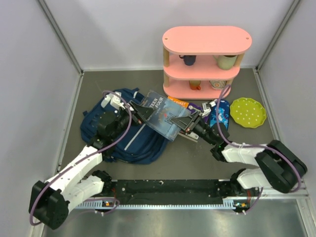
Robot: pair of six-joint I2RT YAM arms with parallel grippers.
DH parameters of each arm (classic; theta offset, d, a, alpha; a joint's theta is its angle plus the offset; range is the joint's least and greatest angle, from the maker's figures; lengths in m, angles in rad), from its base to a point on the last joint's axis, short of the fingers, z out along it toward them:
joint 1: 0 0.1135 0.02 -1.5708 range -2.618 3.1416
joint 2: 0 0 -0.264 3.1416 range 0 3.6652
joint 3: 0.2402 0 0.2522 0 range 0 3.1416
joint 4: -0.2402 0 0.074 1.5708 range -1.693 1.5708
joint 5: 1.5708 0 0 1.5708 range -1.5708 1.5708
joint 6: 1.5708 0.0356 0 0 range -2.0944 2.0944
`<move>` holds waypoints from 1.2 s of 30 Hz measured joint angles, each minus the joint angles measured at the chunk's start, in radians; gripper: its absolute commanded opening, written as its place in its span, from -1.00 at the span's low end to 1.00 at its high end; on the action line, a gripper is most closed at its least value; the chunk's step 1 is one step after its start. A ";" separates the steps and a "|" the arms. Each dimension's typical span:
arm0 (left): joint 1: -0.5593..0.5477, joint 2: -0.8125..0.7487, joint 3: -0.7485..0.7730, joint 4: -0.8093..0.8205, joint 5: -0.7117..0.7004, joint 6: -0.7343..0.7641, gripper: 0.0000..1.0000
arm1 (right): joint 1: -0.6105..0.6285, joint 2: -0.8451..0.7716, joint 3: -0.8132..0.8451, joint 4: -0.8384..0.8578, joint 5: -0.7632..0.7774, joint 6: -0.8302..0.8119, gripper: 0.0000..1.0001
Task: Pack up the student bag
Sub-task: Pick up the book from the center of the board, then place the book in the student bag.
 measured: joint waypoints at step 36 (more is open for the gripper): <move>-0.265 0.311 0.259 -0.803 -0.437 0.657 0.64 | -0.039 -0.764 0.052 -1.390 0.398 -0.407 -1.00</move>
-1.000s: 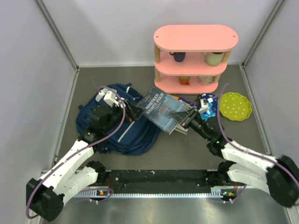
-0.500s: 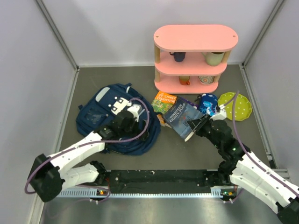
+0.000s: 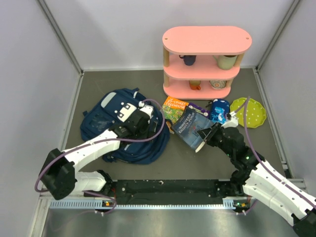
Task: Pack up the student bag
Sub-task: Place the book in the student bag.
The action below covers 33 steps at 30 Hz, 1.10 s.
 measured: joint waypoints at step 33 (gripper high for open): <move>-0.085 0.179 0.074 -0.061 -0.202 0.072 -1.00 | -0.002 -0.023 -0.003 -0.064 -0.014 0.046 -1.00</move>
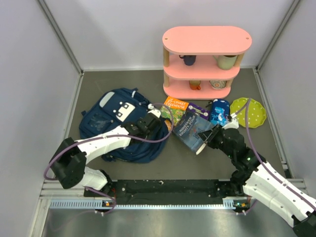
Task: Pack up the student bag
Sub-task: Place the book in the student bag.
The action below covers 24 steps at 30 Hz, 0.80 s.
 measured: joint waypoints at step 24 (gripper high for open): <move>0.034 -0.191 0.189 -0.185 0.003 0.070 -1.00 | -0.002 -0.133 0.074 -0.064 -0.039 -0.063 -1.00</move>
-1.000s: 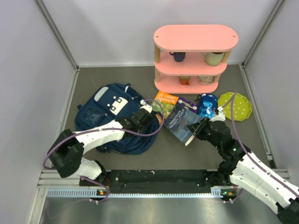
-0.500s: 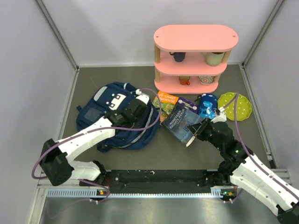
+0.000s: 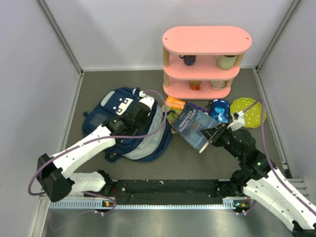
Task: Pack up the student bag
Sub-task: Place the book in the student bag.
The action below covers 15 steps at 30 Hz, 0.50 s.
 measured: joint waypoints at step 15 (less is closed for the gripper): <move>0.100 -0.172 -0.005 0.000 0.113 -0.014 -1.00 | -0.003 0.156 0.016 0.207 -0.264 0.107 -1.00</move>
